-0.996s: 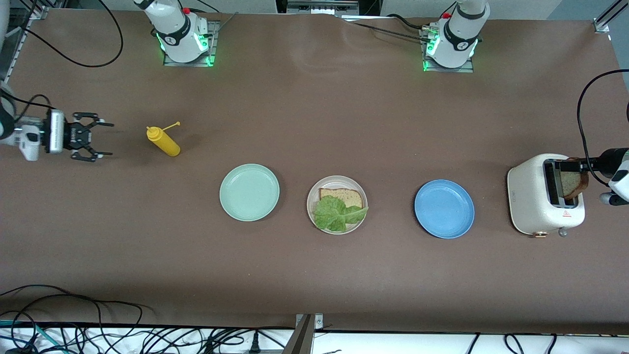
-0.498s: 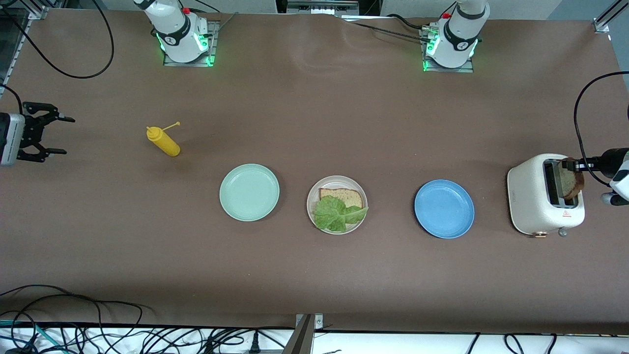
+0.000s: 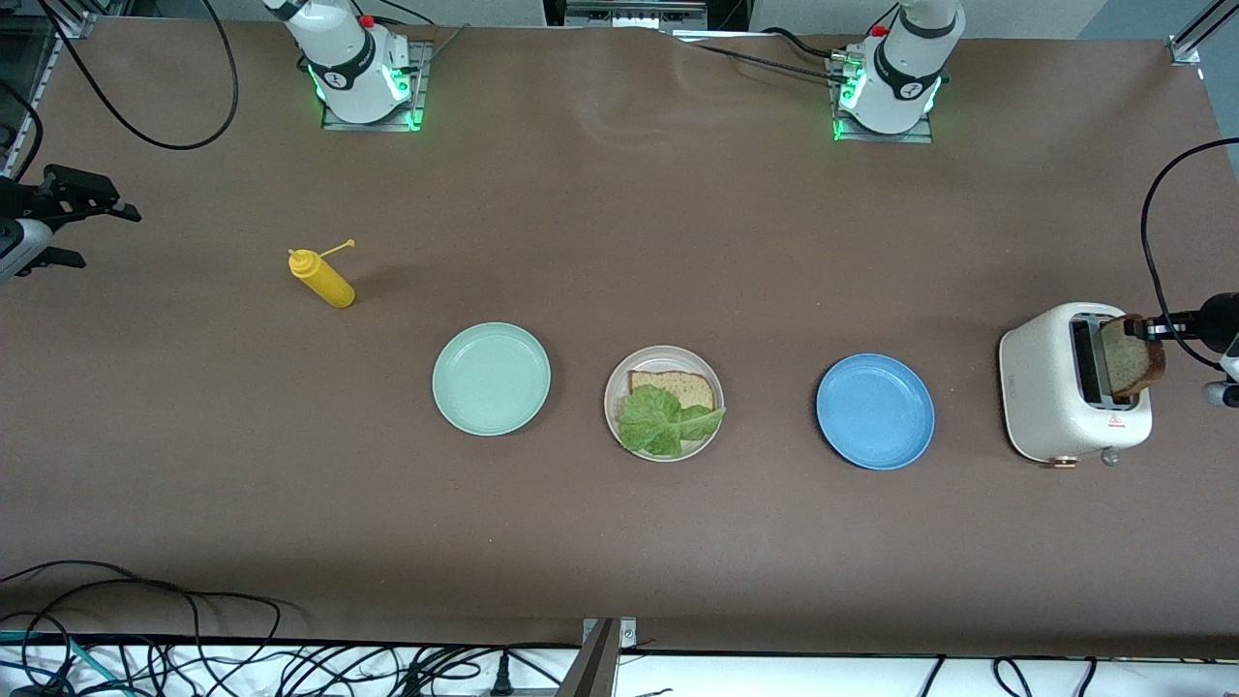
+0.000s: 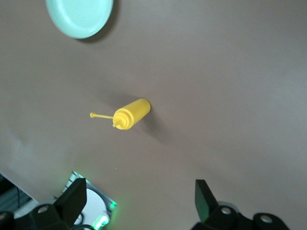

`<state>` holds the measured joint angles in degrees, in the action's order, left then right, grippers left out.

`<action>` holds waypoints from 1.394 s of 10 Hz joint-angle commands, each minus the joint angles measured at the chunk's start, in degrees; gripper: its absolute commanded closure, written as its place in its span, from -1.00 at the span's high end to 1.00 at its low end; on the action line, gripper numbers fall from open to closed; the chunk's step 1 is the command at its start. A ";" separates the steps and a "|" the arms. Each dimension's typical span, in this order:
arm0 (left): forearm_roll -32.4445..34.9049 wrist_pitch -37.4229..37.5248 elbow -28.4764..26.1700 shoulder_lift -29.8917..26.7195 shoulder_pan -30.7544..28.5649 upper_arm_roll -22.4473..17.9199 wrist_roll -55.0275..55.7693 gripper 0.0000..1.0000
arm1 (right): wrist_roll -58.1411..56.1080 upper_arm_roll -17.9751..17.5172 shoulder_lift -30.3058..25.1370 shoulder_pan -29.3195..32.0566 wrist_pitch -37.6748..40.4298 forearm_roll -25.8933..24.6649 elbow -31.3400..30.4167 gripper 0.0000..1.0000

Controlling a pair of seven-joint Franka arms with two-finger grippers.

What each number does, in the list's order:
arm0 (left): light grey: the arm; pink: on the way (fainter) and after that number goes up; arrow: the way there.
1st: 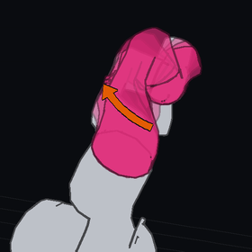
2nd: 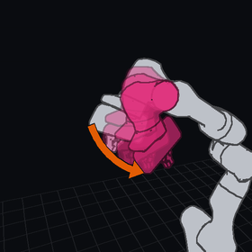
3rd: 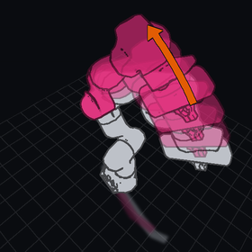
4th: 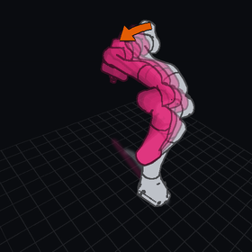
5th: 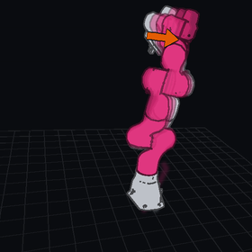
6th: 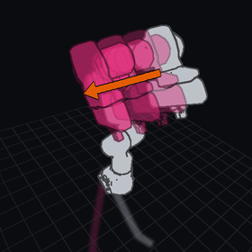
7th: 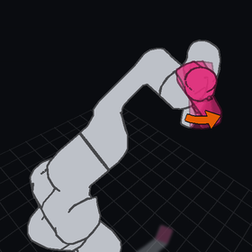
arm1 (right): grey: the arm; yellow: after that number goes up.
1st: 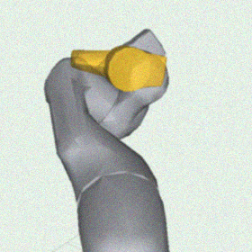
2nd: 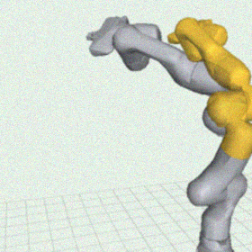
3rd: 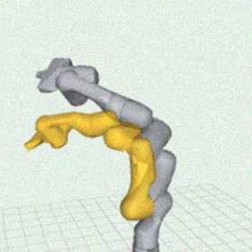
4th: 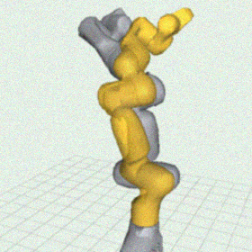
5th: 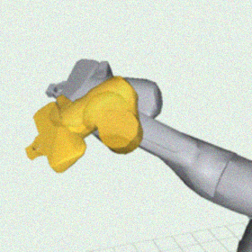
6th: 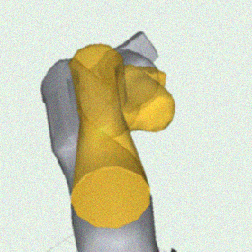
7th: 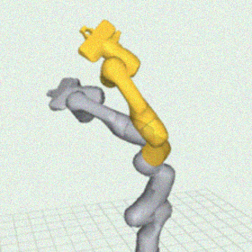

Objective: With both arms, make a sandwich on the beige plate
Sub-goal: 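Raise the right gripper away while the left gripper lifts the bread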

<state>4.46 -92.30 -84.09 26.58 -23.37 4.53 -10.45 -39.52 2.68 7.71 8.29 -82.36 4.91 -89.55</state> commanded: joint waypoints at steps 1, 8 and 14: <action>-0.24 1.51 3.48 -3.10 -0.18 0.30 -5.00 -1.00 | 18.94 -1.36 -1.37 -1.78 1.68 -2.53 1.75 1.00; -0.69 9.68 10.88 -5.84 7.01 1.53 2.32 -1.00 | 46.52 -3.12 -4.54 -3.72 -1.11 -4.36 1.92 1.00; -2.78 13.72 10.09 -6.45 10.81 1.44 3.41 -1.00 | 46.37 -2.24 -6.39 -5.48 -7.20 -7.64 1.92 1.00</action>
<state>3.91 -79.97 -74.38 20.51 -12.17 6.20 -7.10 6.64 -0.25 1.64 3.48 -88.94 -3.33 -87.68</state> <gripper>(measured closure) 0.912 0.000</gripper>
